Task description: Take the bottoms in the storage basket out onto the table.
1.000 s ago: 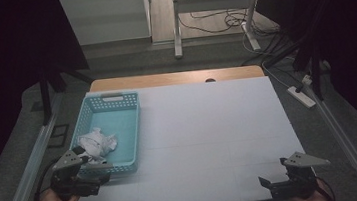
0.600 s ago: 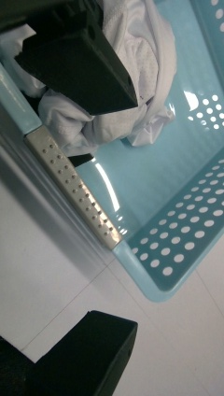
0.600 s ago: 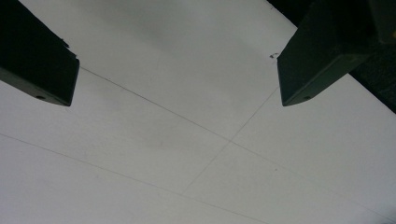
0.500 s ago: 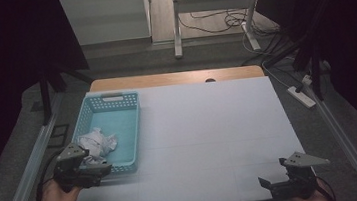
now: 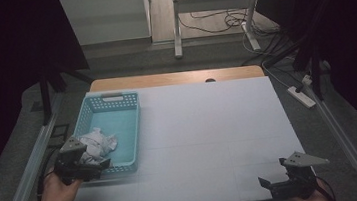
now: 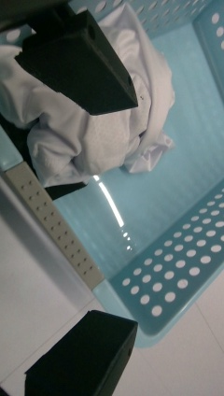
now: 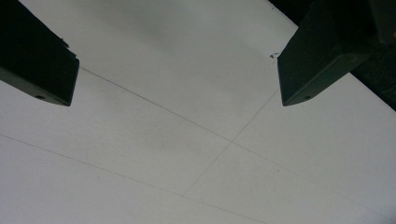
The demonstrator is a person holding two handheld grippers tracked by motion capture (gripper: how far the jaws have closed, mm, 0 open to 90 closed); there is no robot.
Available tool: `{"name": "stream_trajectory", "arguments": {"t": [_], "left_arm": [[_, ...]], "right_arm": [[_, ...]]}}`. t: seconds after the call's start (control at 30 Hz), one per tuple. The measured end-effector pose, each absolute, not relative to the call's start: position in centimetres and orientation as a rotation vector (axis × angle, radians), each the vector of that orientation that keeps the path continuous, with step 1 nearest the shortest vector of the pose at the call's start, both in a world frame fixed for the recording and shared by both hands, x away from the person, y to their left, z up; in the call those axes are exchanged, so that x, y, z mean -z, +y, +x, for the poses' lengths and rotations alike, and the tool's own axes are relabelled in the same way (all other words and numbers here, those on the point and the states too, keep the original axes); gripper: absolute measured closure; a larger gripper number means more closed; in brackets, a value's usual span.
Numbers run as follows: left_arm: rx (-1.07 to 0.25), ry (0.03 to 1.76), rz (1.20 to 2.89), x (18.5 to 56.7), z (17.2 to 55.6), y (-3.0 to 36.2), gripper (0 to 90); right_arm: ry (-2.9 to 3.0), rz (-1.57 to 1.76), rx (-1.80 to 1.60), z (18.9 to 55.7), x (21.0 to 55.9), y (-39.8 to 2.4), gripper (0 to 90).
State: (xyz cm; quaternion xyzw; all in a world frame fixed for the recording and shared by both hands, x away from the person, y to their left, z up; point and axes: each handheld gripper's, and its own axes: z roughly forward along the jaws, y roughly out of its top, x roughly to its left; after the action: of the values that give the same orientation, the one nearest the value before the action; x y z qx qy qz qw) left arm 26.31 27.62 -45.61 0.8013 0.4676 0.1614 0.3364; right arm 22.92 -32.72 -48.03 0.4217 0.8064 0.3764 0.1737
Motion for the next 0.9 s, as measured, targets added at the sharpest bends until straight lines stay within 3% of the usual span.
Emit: {"name": "stream_trajectory", "arguments": {"t": [0.9], "left_arm": [[-0.344, 1.307, 2.184, 46.6, 31.1, 28.5, 0.0]], "right_arm": [[2.3, 1.194, -1.066, 23.0, 48.1, -32.7, 0.0]]}}
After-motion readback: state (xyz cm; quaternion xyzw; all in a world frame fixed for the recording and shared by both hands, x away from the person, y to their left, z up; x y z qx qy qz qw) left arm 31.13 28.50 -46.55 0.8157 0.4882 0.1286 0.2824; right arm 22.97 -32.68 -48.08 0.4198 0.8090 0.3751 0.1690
